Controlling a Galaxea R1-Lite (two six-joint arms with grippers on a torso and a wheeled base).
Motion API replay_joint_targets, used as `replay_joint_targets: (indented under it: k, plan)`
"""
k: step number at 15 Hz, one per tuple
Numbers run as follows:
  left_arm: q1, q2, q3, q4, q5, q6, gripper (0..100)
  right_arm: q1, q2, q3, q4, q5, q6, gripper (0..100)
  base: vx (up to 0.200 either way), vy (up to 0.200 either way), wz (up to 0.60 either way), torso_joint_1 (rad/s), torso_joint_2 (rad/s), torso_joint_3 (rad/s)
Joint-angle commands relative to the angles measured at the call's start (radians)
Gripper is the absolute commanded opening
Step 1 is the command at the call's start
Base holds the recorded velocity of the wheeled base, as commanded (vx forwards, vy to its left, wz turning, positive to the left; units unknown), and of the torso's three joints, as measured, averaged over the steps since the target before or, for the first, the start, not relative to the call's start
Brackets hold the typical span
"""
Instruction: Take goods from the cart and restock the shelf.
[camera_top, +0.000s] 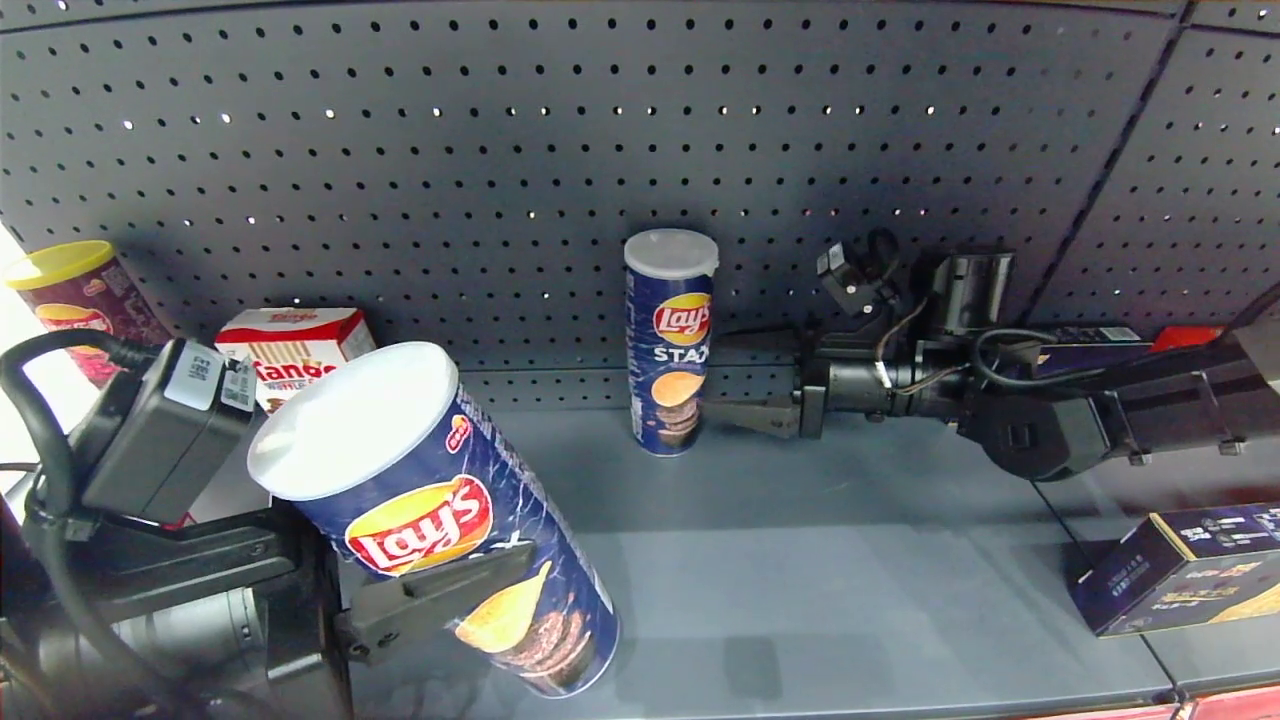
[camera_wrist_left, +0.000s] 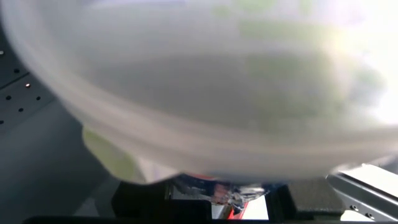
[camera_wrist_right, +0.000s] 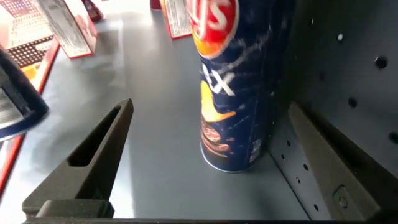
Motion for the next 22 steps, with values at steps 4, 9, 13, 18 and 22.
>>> replay_joint_targets:
  k: [4, 9, 13, 18, 22]
  plan:
    - [0.000, 0.001, 0.006, 0.000, 0.005, 0.000, 0, 0.010, 0.062, -0.029, -0.002, 0.001, -0.017, 100, 0.000, 0.000, 0.00, 0.000, 0.00, 0.000]
    - [0.002, 0.017, 0.008, 0.001, 0.005, -0.002, 0, 0.023, 0.081, -0.029, -0.023, 0.004, -0.043, 100, 0.000, 0.000, 0.00, 0.000, 0.00, 0.000]
    - [0.035, 0.017, 0.012, 0.000, -0.001, 0.000, 0, 0.044, 0.065, -0.014, -0.023, 0.006, -0.059, 100, 0.000, 0.000, 0.00, 0.000, 0.00, 0.000]
    - [0.037, 0.015, 0.014, 0.000, 0.000, 0.000, 0, 0.080, 0.053, 0.032, -0.025, 0.004, -0.060, 100, 0.000, 0.000, 0.00, 0.000, 0.00, 0.000]
    - [0.037, 0.015, 0.018, 0.000, 0.000, 0.000, 0, 0.055, 0.102, -0.036, -0.025, -0.011, -0.060, 100, 0.000, 0.000, 0.00, 0.000, 0.00, 0.000]
